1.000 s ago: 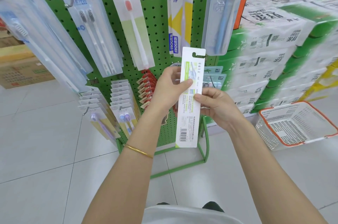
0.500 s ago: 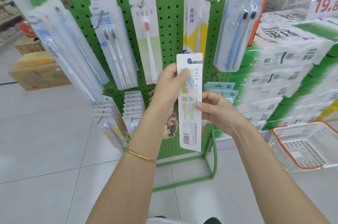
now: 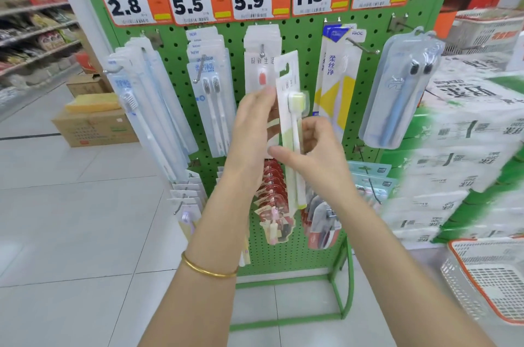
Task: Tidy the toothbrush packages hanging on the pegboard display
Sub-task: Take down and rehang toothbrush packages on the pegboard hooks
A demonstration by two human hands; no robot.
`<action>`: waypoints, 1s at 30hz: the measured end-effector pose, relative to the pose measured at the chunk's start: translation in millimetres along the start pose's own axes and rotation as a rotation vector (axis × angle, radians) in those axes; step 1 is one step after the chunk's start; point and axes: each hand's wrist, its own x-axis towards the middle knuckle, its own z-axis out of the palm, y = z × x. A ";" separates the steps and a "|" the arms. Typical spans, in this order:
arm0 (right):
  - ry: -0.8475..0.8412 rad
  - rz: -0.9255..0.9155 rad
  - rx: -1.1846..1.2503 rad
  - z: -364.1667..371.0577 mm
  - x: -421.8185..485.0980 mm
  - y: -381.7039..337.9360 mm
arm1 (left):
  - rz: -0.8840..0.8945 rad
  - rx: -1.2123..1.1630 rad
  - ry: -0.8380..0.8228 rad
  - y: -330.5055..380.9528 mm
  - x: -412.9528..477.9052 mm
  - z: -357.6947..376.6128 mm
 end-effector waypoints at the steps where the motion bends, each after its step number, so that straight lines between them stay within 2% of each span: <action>1: 0.055 -0.021 -0.048 4.7 2.7 -6.7 | 0.022 0.010 0.003 1.6 -0.4 -2.7; 6: 0.215 -0.046 -0.293 24.5 13.8 -20.9 | 0.136 0.122 0.006 11.3 -0.7 -5.0; 9: 0.241 -0.029 -0.347 31.9 15.1 -19.9 | 0.195 0.156 0.012 12.5 2.4 -5.4; 19: 0.290 -0.077 -0.463 41.2 13.7 -16.9 | 0.218 0.241 0.050 5.9 9.2 -16.0; 25: 0.296 -0.152 -0.426 45.6 14.5 -12.0 | 0.256 0.245 0.073 6.9 11.2 -14.5; 30: 0.273 -0.173 -0.305 49.9 11.0 -7.8 | 0.291 0.225 0.097 6.1 11.7 -15.4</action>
